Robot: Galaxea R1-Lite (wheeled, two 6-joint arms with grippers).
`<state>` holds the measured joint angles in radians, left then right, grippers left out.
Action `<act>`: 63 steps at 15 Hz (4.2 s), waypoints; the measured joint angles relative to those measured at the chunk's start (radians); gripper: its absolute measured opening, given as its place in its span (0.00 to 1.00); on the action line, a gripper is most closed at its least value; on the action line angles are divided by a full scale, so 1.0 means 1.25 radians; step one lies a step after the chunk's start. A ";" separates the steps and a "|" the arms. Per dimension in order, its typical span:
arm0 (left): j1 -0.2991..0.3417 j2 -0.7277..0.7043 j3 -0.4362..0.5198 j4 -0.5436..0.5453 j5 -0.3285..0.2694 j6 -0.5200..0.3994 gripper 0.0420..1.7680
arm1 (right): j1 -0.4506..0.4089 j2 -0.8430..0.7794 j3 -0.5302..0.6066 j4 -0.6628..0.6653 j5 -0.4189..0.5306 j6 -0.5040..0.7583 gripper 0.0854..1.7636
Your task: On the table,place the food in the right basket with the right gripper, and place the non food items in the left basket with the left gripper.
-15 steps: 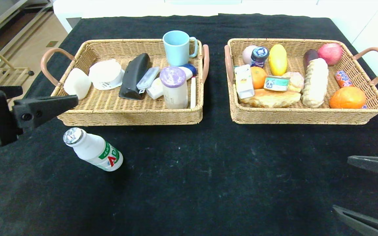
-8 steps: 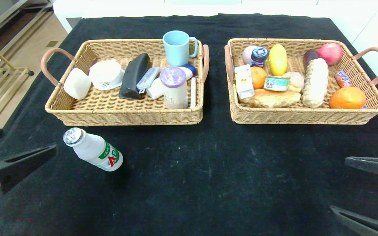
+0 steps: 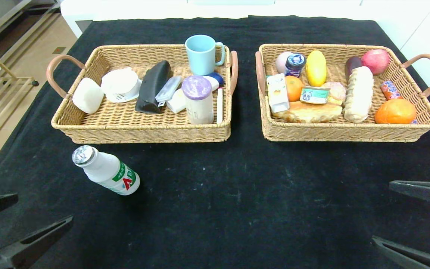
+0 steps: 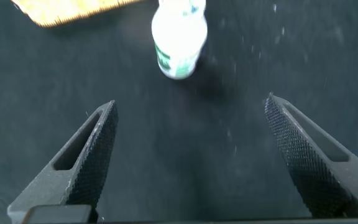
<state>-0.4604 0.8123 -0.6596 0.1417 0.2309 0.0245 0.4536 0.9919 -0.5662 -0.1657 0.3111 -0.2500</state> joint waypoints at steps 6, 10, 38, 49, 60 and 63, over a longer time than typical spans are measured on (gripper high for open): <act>0.000 0.031 0.023 -0.014 -0.007 -0.001 0.97 | 0.000 0.001 0.000 -0.001 0.000 0.000 0.97; 0.000 0.087 0.027 -0.078 -0.005 -0.002 0.97 | 0.000 0.000 0.000 -0.001 0.000 0.000 0.97; 0.076 0.407 0.047 -0.493 0.023 -0.009 0.97 | -0.001 -0.003 -0.002 -0.001 0.000 0.001 0.97; 0.077 0.415 0.052 -0.495 0.022 -0.009 0.50 | 0.000 -0.003 -0.001 -0.001 0.000 0.001 0.97; 0.074 0.399 0.064 -0.491 0.023 -0.009 0.49 | 0.000 -0.003 0.000 -0.001 0.000 0.000 0.97; 0.065 0.356 0.053 -0.476 0.021 0.000 0.49 | 0.000 -0.007 0.000 -0.001 0.000 0.001 0.97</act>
<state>-0.3794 1.2574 -0.5932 -0.4536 0.2577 0.0240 0.4540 0.9832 -0.5662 -0.1668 0.3113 -0.2487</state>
